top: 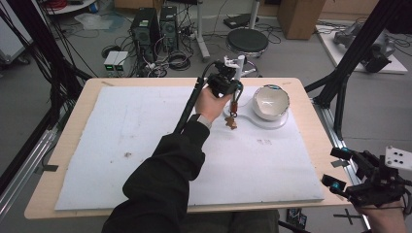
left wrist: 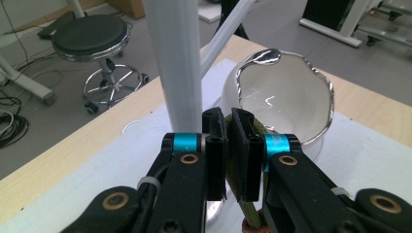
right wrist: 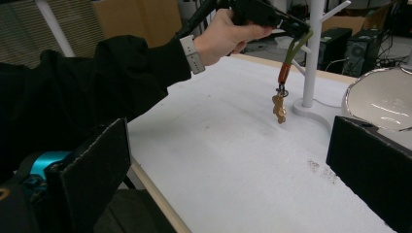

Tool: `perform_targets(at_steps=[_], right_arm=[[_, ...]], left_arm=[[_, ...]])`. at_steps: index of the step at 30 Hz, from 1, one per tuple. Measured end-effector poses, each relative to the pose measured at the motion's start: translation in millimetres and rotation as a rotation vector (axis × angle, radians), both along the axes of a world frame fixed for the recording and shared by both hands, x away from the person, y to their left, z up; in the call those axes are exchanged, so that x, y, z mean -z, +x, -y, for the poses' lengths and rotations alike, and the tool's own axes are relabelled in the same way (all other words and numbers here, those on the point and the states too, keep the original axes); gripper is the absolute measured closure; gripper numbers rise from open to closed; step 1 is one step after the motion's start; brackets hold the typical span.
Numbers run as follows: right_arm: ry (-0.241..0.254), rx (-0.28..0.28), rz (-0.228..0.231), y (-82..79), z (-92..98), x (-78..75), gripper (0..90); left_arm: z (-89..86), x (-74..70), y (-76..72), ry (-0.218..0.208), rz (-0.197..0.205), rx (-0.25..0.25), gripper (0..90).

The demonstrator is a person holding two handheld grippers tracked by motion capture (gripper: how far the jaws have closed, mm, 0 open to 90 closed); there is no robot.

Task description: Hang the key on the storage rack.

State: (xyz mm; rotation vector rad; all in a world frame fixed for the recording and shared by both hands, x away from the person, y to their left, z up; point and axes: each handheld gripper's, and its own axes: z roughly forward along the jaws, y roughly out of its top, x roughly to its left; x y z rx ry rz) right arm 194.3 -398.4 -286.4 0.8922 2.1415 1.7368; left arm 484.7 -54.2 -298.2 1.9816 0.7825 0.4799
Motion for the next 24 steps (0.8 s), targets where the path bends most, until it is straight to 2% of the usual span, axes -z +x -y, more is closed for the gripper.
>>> perform_targets(at_steps=[8, 12, 17, 21, 24], right_arm=[[0.002, 0.005, -0.014, 2.4, 3.0, 3.5, 1.6], [-0.001, 0.002, -0.014, 2.8, 2.6, 4.0, 1.7], [0.005, 0.011, -0.014, 1.9, 4.1, 3.8, 1.6], [0.001, 0.006, -0.014, 3.2, 3.6, 5.0, 1.6], [0.0, 0.007, -0.018, 3.4, 2.5, 5.3, 1.6]], left_arm=[[0.3, 4.5, 4.4, 0.005, -0.004, -0.009, 84.2], [-0.6, 6.5, 6.5, -0.015, -0.033, -0.014, 83.3], [-5.1, 3.5, 6.9, -0.027, -0.028, -0.014, 83.0], [-11.7, 1.4, 9.1, -0.059, -0.053, -0.019, 67.6], [-16.2, -0.3, 9.0, -0.094, -0.066, 0.02, 47.8]])
